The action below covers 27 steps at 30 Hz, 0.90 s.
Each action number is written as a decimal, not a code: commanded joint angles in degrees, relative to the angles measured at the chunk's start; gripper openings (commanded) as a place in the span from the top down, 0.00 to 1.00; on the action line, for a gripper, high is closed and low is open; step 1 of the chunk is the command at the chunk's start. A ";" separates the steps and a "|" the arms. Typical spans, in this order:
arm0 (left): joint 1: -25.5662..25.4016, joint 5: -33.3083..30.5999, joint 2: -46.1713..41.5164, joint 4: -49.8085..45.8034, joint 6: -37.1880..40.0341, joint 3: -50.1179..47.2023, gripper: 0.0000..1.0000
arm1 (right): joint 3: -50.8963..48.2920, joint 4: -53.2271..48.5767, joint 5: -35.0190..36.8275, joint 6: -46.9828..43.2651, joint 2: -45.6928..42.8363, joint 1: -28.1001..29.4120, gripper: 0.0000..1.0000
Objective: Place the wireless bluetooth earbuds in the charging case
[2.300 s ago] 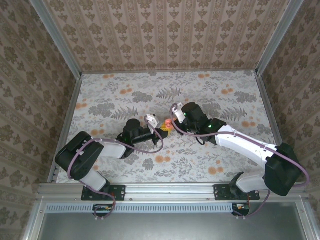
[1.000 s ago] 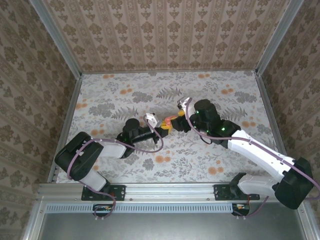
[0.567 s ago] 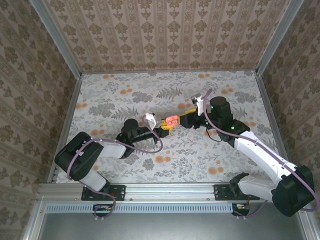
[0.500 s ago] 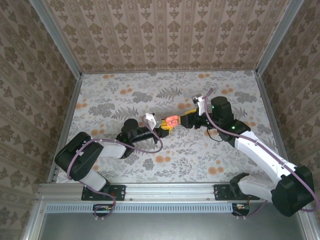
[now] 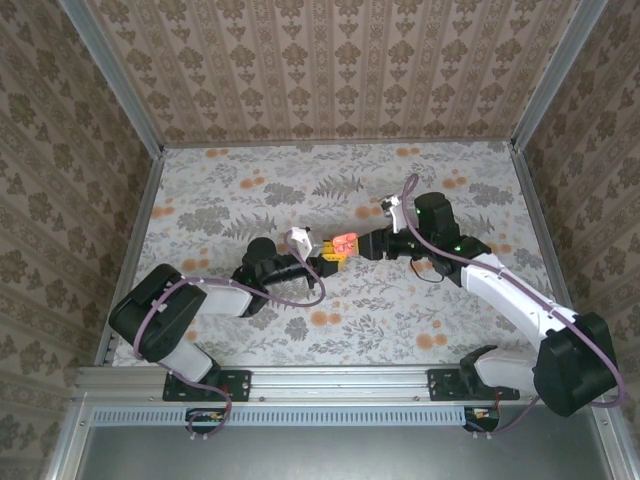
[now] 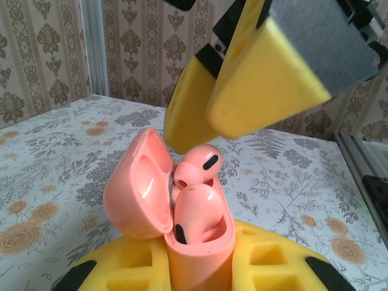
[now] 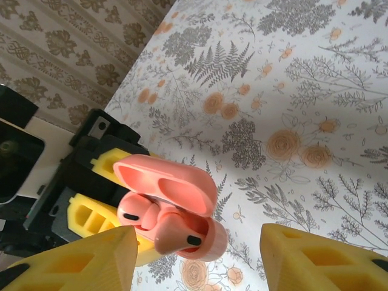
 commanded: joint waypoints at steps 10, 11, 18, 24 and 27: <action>0.49 1.41 -1.70 2.91 -1.50 0.38 0.87 | 1.07 -3.52 1.56 -0.21 1.88 -0.37 0.46; 0.52 1.42 -1.72 2.86 -1.51 0.41 0.88 | 1.10 -3.53 1.57 -0.26 1.88 -0.37 0.46; 0.49 1.89 -1.73 2.82 -1.58 0.52 0.88 | 0.68 -0.92 1.05 -0.64 -1.39 -0.45 0.43; 0.56 3.23 -1.96 2.74 -1.57 0.98 0.87 | -2.84 4.12 1.91 -1.28 -8.37 -2.46 0.37; 0.57 5.11 -1.81 2.74 -1.96 1.38 0.87 | -4.16 5.13 2.21 -1.66 -11.06 -4.73 0.30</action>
